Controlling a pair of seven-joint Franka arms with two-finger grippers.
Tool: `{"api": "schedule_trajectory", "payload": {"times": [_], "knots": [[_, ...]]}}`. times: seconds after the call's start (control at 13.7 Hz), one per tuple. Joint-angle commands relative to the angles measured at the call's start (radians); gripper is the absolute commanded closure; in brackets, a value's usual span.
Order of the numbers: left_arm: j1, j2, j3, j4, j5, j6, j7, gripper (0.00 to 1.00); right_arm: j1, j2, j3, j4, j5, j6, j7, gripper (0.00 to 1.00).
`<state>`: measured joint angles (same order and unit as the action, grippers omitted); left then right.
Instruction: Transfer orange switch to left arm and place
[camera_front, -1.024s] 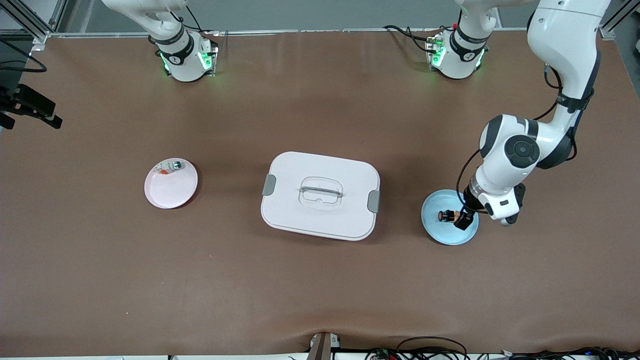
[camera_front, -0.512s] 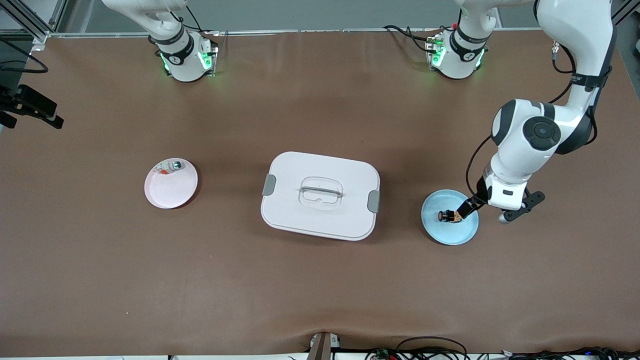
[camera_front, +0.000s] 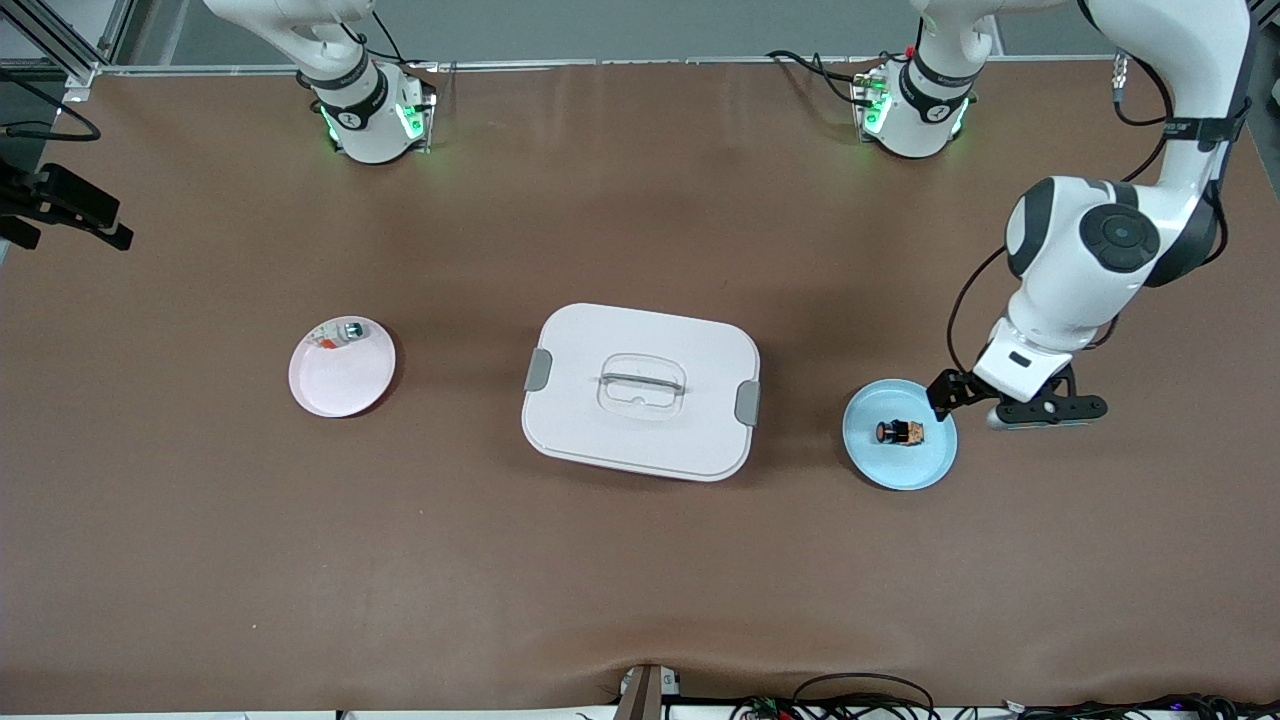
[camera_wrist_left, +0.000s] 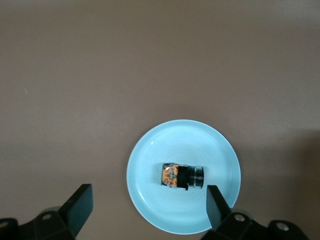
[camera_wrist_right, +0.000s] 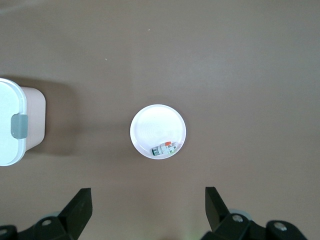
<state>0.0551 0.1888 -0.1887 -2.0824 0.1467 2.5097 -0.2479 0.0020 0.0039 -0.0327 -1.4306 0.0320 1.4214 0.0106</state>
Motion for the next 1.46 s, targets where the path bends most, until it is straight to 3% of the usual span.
{"api": "schedule_trajectory", "payload": {"times": [0.0, 0.22, 0.51, 1.39], "knots": [[0.000, -0.049, 0.006, 0.002, -0.015, -0.060, 0.039, 0.00, -0.019, -0.013, 0.019, 0.001, 0.017, -0.012, 0.014, 0.00], [0.009, -0.040, 0.006, 0.128, -0.006, -0.247, 0.050, 0.00, -0.019, -0.013, 0.019, 0.001, 0.017, -0.013, 0.014, 0.00], [0.046, -0.083, -0.002, 0.150, -0.015, -0.268, 0.093, 0.00, -0.019, -0.013, 0.019, 0.001, 0.017, -0.013, 0.014, 0.00], [0.061, -0.157, 0.003, 0.390, -0.116, -0.676, 0.176, 0.00, -0.020, -0.013, 0.014, 0.001, 0.017, -0.012, 0.014, 0.00]]}}
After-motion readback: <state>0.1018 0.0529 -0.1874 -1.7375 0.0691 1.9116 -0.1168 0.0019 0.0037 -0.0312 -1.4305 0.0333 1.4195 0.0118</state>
